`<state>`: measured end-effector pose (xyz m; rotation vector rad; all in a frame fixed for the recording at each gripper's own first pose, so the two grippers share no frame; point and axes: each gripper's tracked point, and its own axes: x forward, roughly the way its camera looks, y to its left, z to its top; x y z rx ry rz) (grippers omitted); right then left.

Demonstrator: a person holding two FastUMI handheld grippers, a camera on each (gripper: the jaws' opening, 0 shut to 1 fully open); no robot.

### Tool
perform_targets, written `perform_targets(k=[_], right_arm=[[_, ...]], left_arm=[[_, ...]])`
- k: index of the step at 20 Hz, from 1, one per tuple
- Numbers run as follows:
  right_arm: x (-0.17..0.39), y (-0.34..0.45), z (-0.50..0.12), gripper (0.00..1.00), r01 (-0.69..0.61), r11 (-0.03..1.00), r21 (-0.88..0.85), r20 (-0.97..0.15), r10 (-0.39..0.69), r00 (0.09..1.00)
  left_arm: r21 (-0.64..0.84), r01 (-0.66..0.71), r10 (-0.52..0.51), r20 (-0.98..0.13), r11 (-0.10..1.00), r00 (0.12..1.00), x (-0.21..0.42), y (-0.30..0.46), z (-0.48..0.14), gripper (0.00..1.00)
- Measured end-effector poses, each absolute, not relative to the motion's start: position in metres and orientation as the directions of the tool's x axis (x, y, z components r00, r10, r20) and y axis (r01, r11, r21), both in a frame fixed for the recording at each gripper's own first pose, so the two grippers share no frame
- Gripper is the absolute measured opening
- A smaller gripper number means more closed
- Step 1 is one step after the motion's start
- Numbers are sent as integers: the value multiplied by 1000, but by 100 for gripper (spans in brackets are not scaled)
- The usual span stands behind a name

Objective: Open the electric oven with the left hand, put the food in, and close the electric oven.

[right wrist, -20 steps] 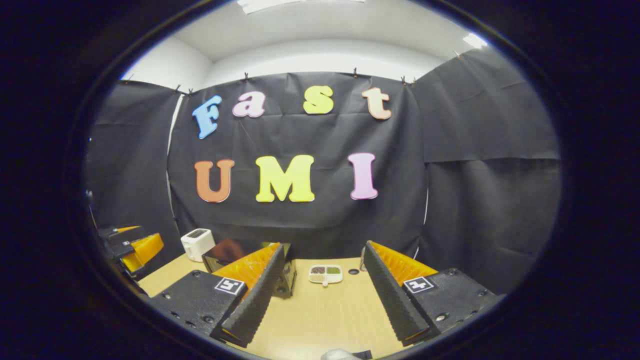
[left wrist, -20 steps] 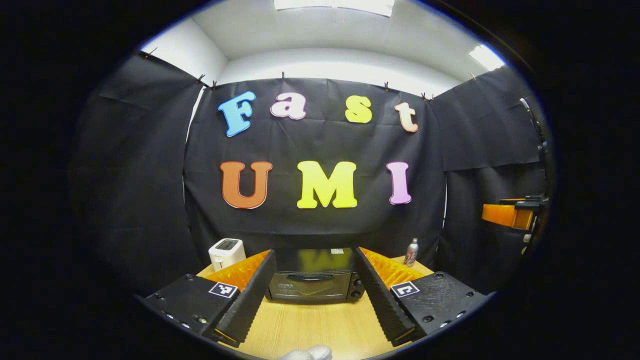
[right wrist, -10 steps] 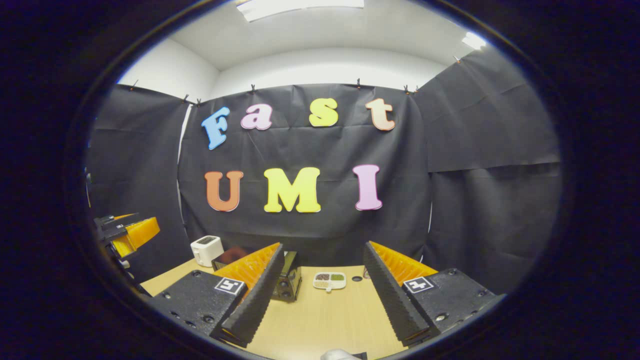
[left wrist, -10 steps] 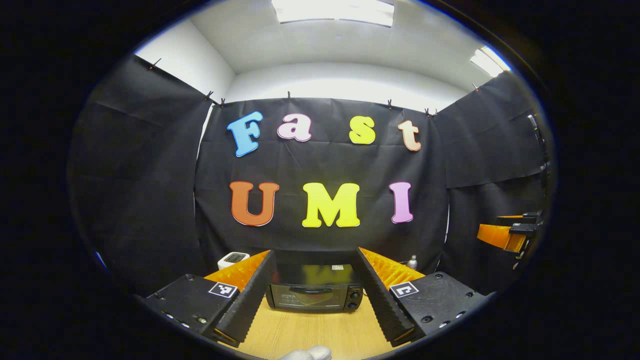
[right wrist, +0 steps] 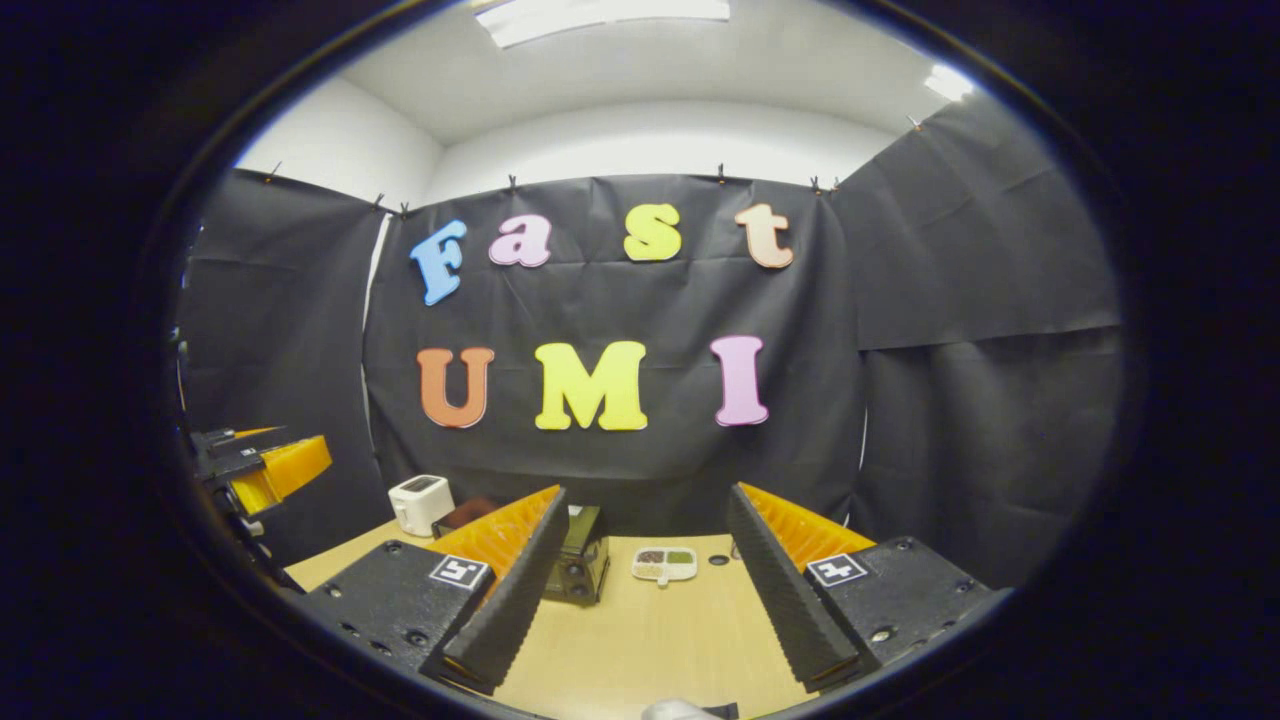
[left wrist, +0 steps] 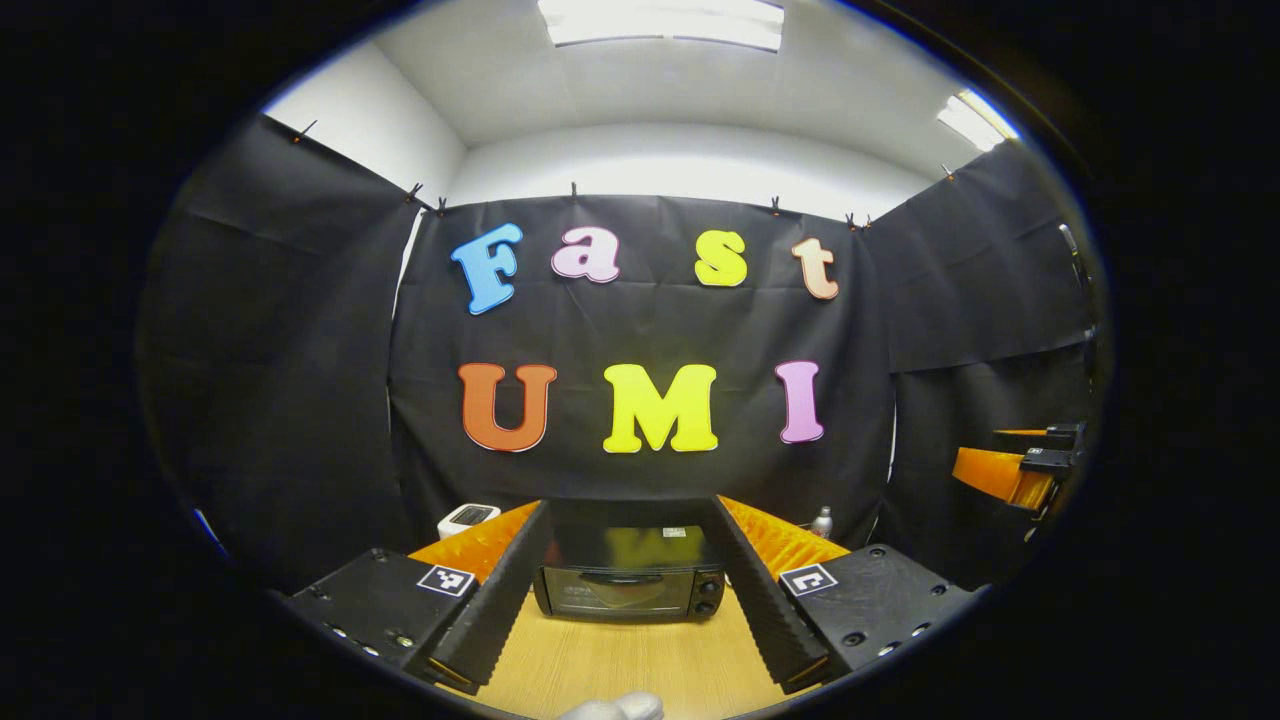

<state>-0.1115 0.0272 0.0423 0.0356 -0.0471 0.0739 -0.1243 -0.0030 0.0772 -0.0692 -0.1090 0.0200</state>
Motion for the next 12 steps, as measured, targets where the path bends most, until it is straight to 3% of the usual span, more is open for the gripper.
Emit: perform_targets(k=[11, 12], right_arm=[[-114, 25, 47, 96, -74, 996, 46, 58, 71, 996], [-114, 23, 47, 96, -73, 996, 45, 60, 70, 996]], left_arm=[[-59, -10, 16, 100, 998, 995, -127, -8, 78, 95], [-61, -9, 15, 101, 998, 995, -128, -8, 78, 85]])
